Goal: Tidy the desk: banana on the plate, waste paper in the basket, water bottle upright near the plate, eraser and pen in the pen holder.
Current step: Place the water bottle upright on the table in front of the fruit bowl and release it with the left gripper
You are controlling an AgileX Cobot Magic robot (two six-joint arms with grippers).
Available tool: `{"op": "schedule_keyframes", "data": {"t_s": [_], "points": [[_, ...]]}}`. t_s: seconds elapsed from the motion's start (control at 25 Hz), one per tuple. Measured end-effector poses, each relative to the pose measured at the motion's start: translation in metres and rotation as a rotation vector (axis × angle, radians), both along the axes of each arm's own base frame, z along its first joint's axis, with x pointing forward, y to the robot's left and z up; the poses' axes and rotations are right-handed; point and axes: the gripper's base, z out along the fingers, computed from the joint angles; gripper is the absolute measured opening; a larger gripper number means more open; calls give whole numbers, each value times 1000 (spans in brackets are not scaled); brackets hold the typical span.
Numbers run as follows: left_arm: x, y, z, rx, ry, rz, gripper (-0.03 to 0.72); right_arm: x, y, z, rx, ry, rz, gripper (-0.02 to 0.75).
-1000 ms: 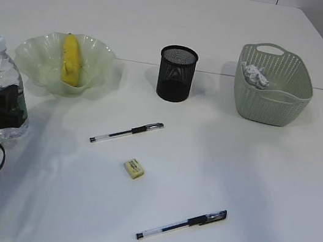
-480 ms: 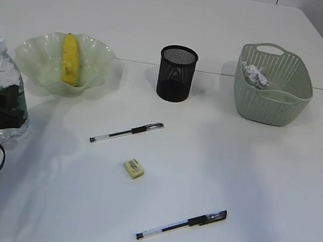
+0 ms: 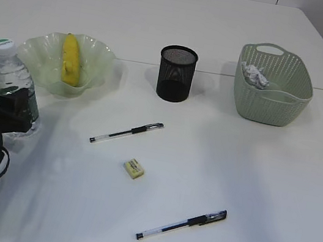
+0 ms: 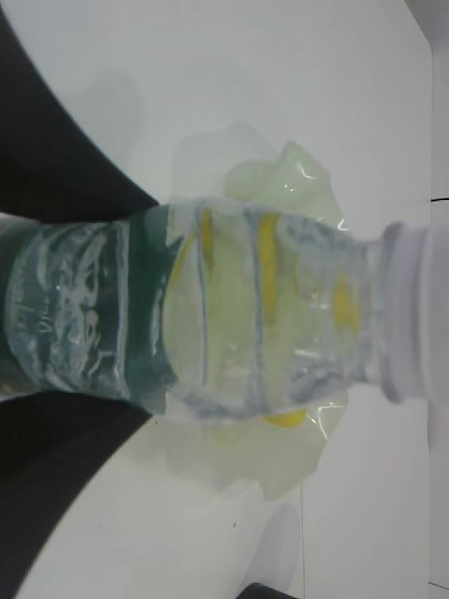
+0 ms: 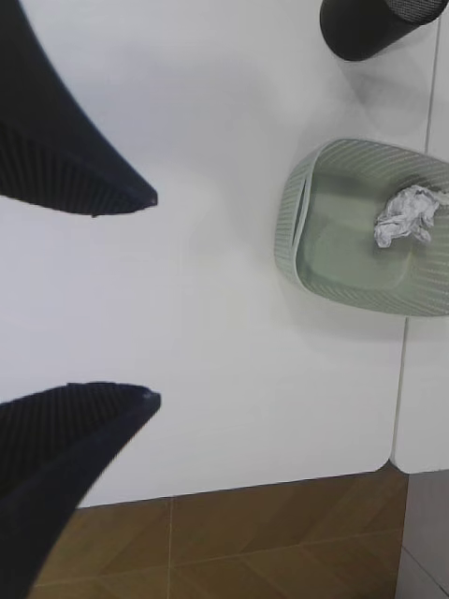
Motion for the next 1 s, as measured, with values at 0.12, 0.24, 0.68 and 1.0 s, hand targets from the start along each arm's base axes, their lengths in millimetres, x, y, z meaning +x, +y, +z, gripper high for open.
{"op": "schedule_keyframes", "data": {"t_s": [0.12,0.24,0.68,1.0], "points": [[1,0,-2,1,3,-2,348,0,0,0,0,0,0,428],[3,-1,-3,1,3,-6,348,0,0,0,0,0,0,428],[3,-1,-4,2,5,-8,356,0,0,0,0,-4,1,428],[-8,-1,-30,20,174,-24,384,0,0,0,0,-4,1,428]]}}
